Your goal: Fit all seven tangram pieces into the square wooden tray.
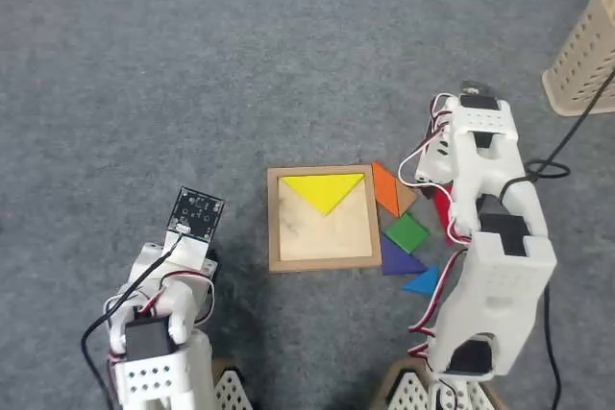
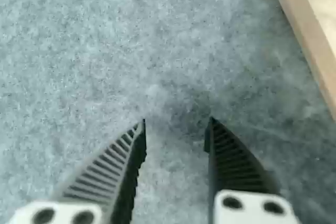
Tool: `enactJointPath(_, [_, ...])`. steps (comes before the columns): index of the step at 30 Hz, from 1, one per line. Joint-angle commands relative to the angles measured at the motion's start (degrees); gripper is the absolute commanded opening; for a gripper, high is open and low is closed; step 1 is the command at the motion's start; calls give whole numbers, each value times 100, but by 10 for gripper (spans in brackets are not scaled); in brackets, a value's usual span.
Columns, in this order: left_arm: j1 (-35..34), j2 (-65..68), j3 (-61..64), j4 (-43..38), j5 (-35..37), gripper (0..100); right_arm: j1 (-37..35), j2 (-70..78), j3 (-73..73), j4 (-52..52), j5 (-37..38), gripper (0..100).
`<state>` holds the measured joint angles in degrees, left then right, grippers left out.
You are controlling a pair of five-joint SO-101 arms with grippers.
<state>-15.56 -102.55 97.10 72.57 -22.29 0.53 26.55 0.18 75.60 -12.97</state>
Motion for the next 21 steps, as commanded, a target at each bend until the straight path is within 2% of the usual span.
enactJointPath(1, [0,-62,-40,18,35,176,-84,-127,-290,110,510,187])
enactJointPath(8, [0,-62,-40,18,35,176,-101,-734,-35,198,1240,180])
enactJointPath(12, [0,-62,-40,18,35,176,-189,-1446,369,180,1231,180])
enactJointPath(17, [0,-62,-40,18,35,176,-233,-1842,501,207,598,180])
enactJointPath(21, [0,-62,-40,18,35,176,-321,-1596,158,110,-185,191])
